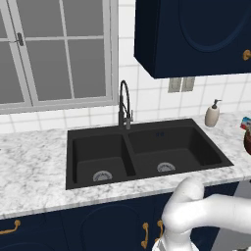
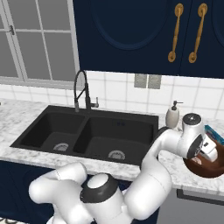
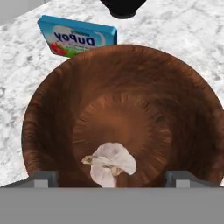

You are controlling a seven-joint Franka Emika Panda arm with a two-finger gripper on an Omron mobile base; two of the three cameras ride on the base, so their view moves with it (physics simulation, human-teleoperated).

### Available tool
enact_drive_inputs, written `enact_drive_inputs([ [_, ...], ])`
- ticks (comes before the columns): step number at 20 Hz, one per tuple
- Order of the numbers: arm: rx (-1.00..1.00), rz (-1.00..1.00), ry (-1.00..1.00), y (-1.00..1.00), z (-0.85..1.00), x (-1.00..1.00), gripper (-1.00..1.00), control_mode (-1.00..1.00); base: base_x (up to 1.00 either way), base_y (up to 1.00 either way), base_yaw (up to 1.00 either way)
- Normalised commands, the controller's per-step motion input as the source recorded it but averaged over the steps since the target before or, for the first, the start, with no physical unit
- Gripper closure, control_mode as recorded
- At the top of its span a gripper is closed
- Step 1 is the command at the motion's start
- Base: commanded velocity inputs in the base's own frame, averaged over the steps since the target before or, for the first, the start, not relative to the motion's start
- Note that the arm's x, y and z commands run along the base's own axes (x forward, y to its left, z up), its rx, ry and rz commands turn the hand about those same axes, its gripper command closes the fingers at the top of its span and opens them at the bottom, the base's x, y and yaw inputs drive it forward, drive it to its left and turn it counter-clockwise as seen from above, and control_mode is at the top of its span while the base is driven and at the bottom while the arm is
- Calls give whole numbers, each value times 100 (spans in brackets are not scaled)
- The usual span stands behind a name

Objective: Pick the garlic from the sink and place it in the bowl. Then pick the bowl and place it in the microwave. Then close the microwave door and press the start button.

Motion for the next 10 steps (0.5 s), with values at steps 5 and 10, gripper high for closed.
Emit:
enact_drive_inputs([
  [5, 0, 9, -7, 47, 56, -24, -100, -100, 0, 0, 0],
  [10, -11, 21, 1, 67, 25, -11, -100, -100, 0, 0, 0],
])
